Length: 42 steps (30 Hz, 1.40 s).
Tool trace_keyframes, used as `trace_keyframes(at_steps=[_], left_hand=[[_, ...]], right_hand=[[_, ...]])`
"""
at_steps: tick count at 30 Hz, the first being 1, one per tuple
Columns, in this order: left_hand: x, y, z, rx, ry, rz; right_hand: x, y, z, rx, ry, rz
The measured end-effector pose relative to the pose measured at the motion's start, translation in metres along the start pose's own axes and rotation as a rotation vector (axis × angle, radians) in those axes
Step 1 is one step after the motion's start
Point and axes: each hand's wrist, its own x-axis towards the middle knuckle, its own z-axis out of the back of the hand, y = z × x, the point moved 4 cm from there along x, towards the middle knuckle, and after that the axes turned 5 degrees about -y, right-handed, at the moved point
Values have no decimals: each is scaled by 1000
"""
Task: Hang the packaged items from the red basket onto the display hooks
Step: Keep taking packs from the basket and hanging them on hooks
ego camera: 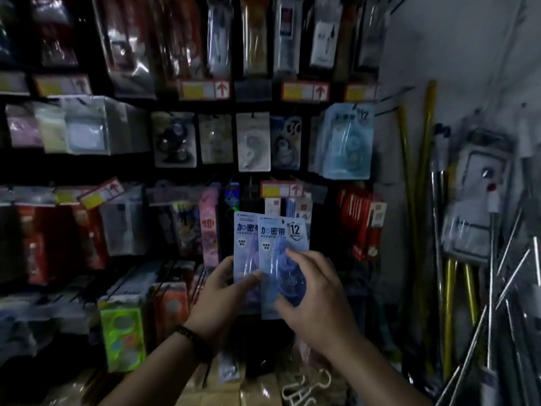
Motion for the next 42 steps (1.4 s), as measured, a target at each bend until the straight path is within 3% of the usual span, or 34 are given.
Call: trace_keyframes(at_steps=[7,12,24,31,42], left_hand=[[39,-93,-33,73,22,-172],[69,-130,-62,100,131,-163],[107,-145,-93,158,148,-185],[115,-142,-89,133,161,-162],[118,-149,-85,177,141,-198]], right_hand=[[87,-23,77,-170,-154,120],[147,-52,110,-253,-186,82],[232,-92,126,-263,-273,-25],[246,-101,124,-287,-311,52],[258,-99,111,-395,-200,-17]])
